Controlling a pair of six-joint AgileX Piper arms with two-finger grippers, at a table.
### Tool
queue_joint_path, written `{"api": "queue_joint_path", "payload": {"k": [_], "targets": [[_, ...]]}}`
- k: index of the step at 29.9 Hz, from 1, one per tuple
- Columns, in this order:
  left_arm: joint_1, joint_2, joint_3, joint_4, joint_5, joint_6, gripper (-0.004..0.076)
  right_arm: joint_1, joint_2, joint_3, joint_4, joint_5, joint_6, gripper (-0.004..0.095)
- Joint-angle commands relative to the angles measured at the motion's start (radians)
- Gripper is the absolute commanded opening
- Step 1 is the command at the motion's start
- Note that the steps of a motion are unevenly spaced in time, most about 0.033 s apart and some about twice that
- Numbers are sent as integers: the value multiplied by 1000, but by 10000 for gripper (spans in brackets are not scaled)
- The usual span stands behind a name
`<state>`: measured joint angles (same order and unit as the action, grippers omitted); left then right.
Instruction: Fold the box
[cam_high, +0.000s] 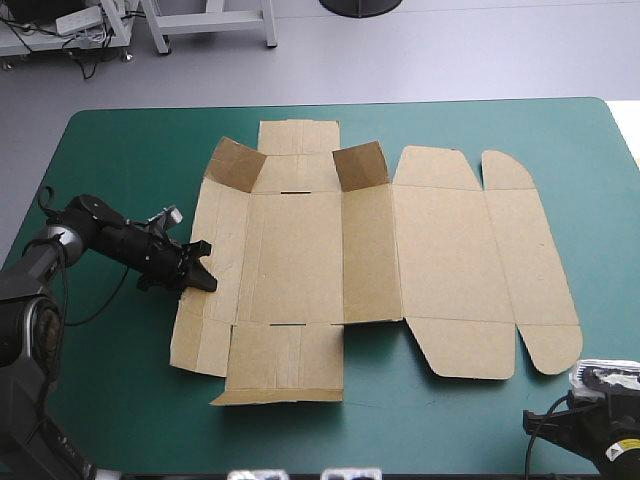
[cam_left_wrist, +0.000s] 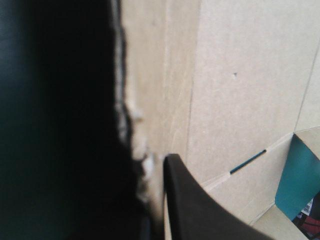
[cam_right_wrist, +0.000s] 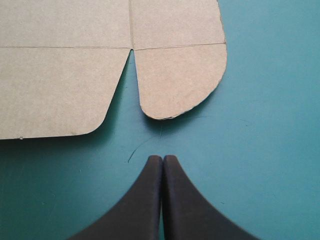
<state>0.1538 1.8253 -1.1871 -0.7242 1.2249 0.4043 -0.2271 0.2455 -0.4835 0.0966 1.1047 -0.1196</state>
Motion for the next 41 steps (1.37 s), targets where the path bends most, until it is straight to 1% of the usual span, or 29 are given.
{"api": "queue_joint_path", "payload": {"k": [1,3,7,15,17,21,23,25,28,31,34,36,38,41], "targets": [[-16,-58,-74,-21,72,-2,-7,4,11,-26,3,-52,-1,-20],[-37,-88,-132,23,72,-2,-7,4,11,-26,3,-52,-1,-19],[-110,-166,-266,193,72,5,-8,4,11,-26,3,-52,-1,-19],[-325,-287,-485,397,66,106,-8,4,11,-26,3,-58,-16,-20],[-380,-303,-521,451,66,125,-8,4,11,-26,3,-60,-16,-19],[-495,-330,-571,582,65,236,-8,4,11,-26,7,-66,-19,-19],[-548,-337,-597,632,65,248,-8,4,11,-26,9,-68,-19,-20],[-590,-337,-618,650,65,267,-8,4,11,-26,9,-71,-20,-20],[-650,-337,-634,652,53,338,-9,4,11,-26,12,-75,-20,-19],[-710,-337,-646,691,10,387,-10,4,11,-26,12,-76,-24,-19],[-781,-337,-646,823,-53,405,-10,4,11,-26,12,-76,-28,-19],[-824,-337,-646,884,-78,442,-10,4,11,-26,12,-76,-28,-19],[-854,-337,-646,913,-117,446,-10,4,11,-26,12,-77,-29,-19],[-893,-337,-646,934,-210,471,-10,4,11,-27,12,-78,-51,-18]]}}
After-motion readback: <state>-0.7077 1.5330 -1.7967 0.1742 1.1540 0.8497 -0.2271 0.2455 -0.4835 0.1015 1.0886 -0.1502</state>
